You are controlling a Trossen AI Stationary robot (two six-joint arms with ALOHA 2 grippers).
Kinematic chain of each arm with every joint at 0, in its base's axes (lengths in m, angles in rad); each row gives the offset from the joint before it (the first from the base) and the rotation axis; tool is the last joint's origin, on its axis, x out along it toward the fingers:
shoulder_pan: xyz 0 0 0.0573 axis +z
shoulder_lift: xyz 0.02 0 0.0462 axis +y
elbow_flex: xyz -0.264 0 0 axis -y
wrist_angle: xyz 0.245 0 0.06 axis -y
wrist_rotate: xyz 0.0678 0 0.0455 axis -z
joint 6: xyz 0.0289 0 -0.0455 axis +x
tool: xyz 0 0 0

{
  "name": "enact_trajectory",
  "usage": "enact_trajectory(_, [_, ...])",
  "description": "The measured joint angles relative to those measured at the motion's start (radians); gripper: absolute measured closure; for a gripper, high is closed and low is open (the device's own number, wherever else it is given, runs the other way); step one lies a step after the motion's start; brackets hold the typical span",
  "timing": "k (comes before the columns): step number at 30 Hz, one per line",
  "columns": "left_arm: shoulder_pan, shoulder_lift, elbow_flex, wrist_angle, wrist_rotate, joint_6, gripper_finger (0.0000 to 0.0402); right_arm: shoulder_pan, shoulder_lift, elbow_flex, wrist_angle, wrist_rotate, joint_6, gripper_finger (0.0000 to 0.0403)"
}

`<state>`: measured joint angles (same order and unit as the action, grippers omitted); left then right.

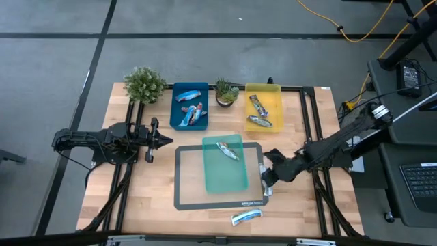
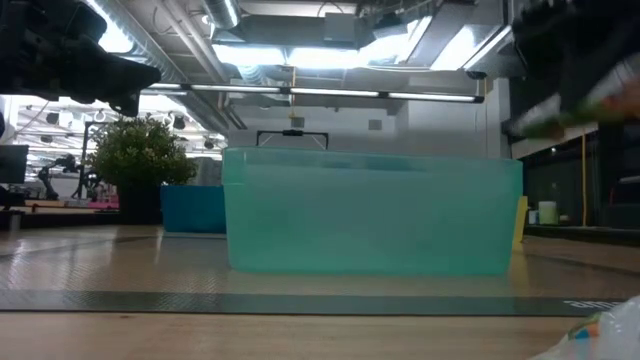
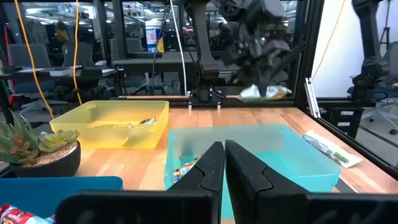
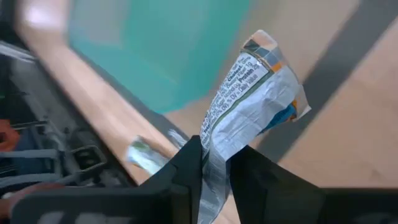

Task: Pick and place Granola Bars by type
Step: Put the yellow granola bar into the green bin

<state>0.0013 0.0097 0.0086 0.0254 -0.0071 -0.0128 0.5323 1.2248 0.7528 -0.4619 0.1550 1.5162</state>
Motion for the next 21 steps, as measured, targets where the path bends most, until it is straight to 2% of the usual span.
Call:
enact_trajectory(6, [0.000,0.000,0.000,0.000,0.000,0.000,0.0394,-0.006,-0.110,0.001,-0.049,0.048,-0.085,0.0329])
enact_trajectory(12, [0.000,0.000,0.000,0.000,0.000,0.000,0.0389,-0.059,-0.122,0.020,-0.073,-0.026,-0.220,0.0329])
enact_trajectory(16, [0.000,0.000,0.000,0.000,0.000,0.000,0.0389,-0.124,-0.112,0.115,-0.156,-0.070,-0.355,0.0329])
enact_trajectory(21, [0.000,0.000,0.000,0.000,0.000,0.000,0.0394,-0.231,-0.069,0.318,-0.305,-0.072,-0.557,0.0329])
